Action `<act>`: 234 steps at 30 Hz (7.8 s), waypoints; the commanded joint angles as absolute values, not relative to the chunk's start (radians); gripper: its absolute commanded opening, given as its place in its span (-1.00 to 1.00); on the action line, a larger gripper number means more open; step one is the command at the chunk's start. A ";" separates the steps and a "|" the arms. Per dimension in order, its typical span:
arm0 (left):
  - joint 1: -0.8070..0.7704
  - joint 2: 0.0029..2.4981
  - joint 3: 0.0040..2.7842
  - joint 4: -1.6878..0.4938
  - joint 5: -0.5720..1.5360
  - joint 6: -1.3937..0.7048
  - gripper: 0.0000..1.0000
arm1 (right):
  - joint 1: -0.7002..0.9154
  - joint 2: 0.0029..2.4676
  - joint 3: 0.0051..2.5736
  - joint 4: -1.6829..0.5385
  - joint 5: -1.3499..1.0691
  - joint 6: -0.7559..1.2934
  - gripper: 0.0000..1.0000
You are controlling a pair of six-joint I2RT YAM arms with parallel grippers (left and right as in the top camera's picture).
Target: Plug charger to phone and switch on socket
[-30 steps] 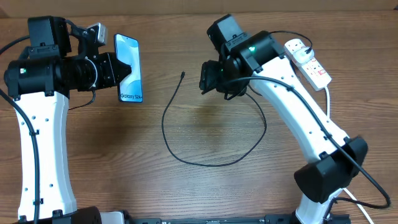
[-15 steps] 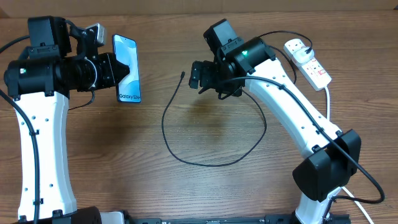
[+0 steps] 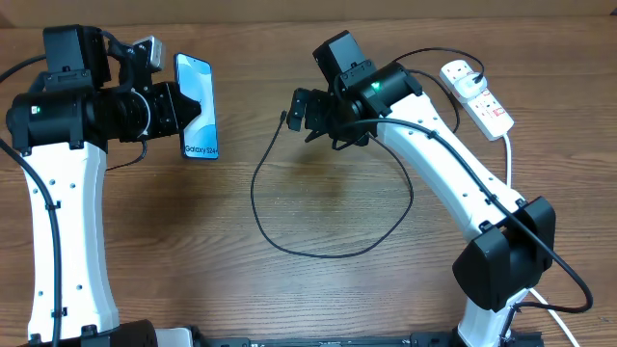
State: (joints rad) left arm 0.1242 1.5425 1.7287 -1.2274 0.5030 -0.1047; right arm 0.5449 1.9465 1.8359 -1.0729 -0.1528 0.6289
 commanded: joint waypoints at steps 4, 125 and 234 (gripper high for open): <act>0.124 1.531 1.742 -1.226 0.517 -0.112 -0.92 | 0.543 1.948 1.792 -1.047 -0.150 0.633 1.00; 0.063 1.536 1.742 -1.204 0.361 -0.128 -0.92 | 0.550 2.015 1.789 -1.039 -0.048 0.735 1.00; 0.127 1.538 1.742 -1.151 0.252 -0.187 -0.92 | 1.033 2.067 1.472 -1.442 0.051 0.940 -0.93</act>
State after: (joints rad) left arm 0.1226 1.5429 1.7287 -1.1606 0.2493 -0.1810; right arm 1.0451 2.1643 1.4826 -1.4490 0.0418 0.9123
